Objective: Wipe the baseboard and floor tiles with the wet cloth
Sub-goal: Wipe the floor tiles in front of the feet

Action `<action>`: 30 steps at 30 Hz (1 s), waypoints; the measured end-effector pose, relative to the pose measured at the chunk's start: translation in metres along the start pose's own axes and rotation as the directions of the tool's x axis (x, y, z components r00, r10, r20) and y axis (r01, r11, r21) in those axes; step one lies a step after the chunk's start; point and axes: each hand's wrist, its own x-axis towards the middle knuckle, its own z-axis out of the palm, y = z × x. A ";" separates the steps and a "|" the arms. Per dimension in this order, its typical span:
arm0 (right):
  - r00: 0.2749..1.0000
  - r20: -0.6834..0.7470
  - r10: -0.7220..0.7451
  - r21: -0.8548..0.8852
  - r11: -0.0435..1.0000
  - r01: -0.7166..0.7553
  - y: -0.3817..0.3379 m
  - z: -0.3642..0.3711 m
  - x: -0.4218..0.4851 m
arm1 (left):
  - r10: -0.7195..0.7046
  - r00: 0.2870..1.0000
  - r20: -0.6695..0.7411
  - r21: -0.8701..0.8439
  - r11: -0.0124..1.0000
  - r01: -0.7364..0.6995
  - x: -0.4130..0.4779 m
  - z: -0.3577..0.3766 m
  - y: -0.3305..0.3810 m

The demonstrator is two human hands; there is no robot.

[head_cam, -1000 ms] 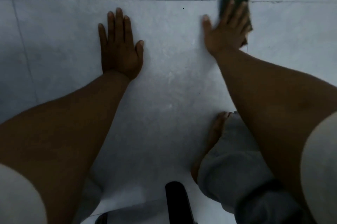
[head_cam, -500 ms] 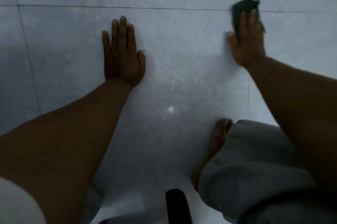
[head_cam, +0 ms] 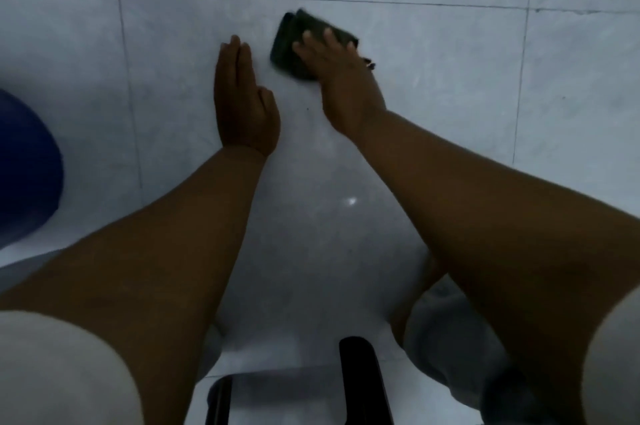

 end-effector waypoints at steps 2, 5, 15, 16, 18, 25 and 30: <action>0.984 0.109 -0.142 0.044 0.990 0.138 -0.013 0.005 -0.019 | 0.000 0.999 0.034 0.021 1.000 -0.001 -0.010 -0.009 -0.008; 0.934 0.175 -0.310 0.067 0.951 0.303 -0.005 0.003 -0.051 | 0.005 0.997 0.074 0.061 0.998 -0.009 -0.018 -0.019 -0.013; 0.949 0.050 0.310 0.091 0.945 -0.313 0.060 -0.033 -0.162 | 0.239 0.897 0.371 0.143 0.940 -0.309 -0.046 -0.008 0.014; 0.884 0.085 0.459 0.056 0.884 -0.464 0.049 -0.029 -0.171 | 0.227 0.894 0.386 0.155 0.940 -0.305 -0.050 -0.006 0.017; 0.699 0.186 0.691 -0.072 0.719 -0.692 0.019 -0.021 -0.178 | 0.204 0.897 0.393 0.184 0.938 -0.294 -0.056 -0.005 0.019; 0.775 0.281 0.567 -0.051 0.815 -0.578 -0.082 0.014 -0.150 | 0.211 0.894 0.396 0.158 0.943 -0.293 -0.054 -0.015 0.013; 0.885 0.462 0.047 0.083 0.992 -0.096 -0.099 0.026 -0.170 | 0.184 0.920 0.345 0.155 0.956 -0.250 -0.048 -0.027 0.004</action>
